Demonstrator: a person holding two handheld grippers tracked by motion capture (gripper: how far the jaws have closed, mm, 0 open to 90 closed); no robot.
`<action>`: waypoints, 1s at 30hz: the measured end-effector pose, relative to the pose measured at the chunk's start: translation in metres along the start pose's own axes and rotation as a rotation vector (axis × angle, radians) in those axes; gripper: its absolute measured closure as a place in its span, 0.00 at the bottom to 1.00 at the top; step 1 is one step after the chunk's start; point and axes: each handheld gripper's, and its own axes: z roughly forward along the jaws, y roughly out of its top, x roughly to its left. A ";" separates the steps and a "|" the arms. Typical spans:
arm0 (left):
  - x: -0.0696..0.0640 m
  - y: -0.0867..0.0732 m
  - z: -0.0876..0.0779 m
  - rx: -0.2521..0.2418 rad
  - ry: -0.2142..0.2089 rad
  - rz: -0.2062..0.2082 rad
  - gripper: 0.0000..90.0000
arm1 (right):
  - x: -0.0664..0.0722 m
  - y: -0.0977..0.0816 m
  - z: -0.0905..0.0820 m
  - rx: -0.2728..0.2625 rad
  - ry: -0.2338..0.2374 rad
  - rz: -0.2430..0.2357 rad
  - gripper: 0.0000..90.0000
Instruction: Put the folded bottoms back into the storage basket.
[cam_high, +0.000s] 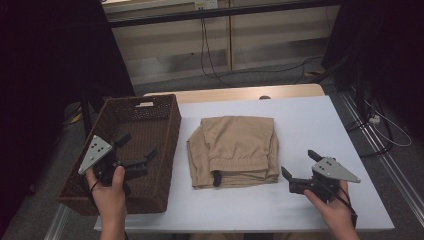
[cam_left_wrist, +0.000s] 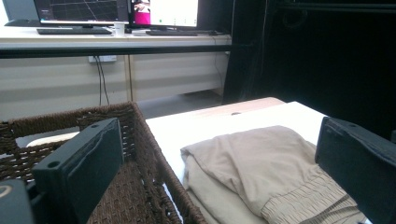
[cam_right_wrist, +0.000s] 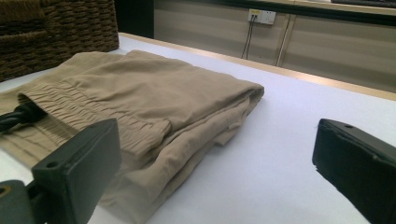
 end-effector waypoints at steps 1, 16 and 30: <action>0.000 0.000 0.000 0.001 0.001 0.000 0.02 | 0.000 0.000 0.000 0.000 0.000 0.000 0.01; -0.002 -0.002 0.006 0.025 -0.005 0.008 0.02 | 0.007 0.005 0.039 0.107 0.017 -0.003 0.03; -0.002 -0.004 0.009 0.038 -0.007 0.008 0.02 | 0.009 0.007 0.059 0.135 0.022 0.035 0.03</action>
